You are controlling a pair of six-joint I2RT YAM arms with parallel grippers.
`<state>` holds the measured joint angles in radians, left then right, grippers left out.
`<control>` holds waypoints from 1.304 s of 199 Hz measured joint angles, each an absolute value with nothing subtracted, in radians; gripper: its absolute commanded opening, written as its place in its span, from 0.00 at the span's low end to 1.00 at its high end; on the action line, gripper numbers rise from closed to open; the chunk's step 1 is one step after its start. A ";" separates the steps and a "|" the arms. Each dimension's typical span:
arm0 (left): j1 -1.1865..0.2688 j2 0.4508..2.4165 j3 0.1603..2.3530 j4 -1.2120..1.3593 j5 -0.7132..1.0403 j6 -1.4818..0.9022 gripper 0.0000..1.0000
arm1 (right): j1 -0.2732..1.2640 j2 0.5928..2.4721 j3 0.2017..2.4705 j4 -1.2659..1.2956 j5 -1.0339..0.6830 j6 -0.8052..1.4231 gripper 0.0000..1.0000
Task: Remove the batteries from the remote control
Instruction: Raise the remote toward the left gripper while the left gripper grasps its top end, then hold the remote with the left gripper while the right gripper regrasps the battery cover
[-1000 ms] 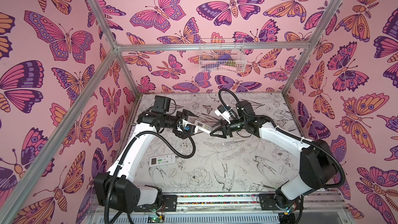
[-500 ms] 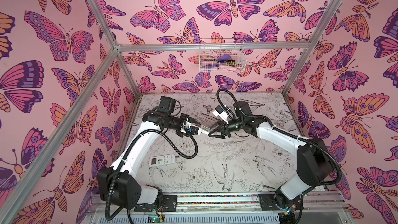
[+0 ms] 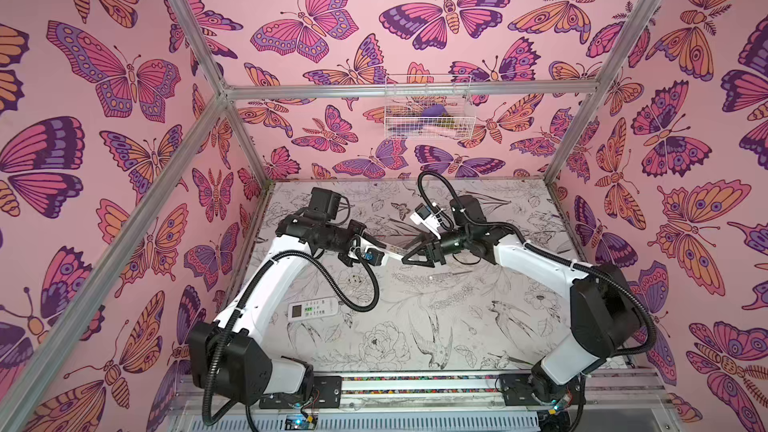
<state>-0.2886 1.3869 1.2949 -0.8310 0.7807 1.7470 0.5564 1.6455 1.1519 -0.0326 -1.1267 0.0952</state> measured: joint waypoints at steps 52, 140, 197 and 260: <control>-0.292 1.377 1.256 -0.809 0.733 1.705 0.08 | 0.556 1.632 1.106 0.022 -1.084 0.097 0.75; -0.292 1.312 1.139 -0.791 0.631 1.456 0.02 | 0.531 1.371 0.922 0.144 -0.849 0.046 0.77; -0.234 1.217 1.108 -0.789 0.626 1.085 0.00 | 0.530 1.263 0.799 0.222 -0.607 0.034 0.77; -0.175 1.206 1.150 -0.843 0.633 0.688 0.00 | 0.530 1.249 0.785 0.276 -0.500 0.051 0.78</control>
<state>-0.1745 1.2064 1.1500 -0.8433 0.6334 0.6884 0.5304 1.2491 0.7845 0.2764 -0.4995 0.0509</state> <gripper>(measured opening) 0.200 0.778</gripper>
